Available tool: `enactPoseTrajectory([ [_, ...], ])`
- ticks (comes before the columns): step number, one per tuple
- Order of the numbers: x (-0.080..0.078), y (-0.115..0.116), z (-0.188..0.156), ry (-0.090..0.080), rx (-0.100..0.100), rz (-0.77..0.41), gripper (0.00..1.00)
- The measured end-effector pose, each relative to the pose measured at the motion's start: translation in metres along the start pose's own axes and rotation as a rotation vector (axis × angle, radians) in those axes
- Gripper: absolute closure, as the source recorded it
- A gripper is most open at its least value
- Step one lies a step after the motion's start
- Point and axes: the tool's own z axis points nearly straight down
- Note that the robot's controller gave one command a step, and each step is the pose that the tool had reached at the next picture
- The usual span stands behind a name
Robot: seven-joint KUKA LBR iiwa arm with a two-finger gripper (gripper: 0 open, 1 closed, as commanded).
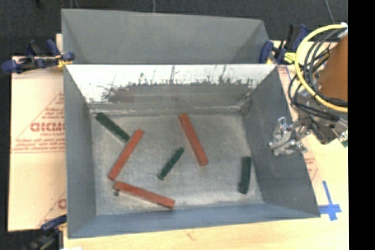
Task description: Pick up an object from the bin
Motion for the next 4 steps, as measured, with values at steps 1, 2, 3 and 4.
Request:
enactPoseTrajectory([
  [1,-0.025,-0.001,0.074,0.001,-0.002,0.066,1.0],
  [2,-0.016,0.0,0.099,0.004,-0.004,0.034,0.0],
  [3,-0.016,0.0,0.099,0.004,-0.005,0.035,0.0],
  [4,-0.013,0.004,0.169,0.005,0.0,-0.096,1.0],
])
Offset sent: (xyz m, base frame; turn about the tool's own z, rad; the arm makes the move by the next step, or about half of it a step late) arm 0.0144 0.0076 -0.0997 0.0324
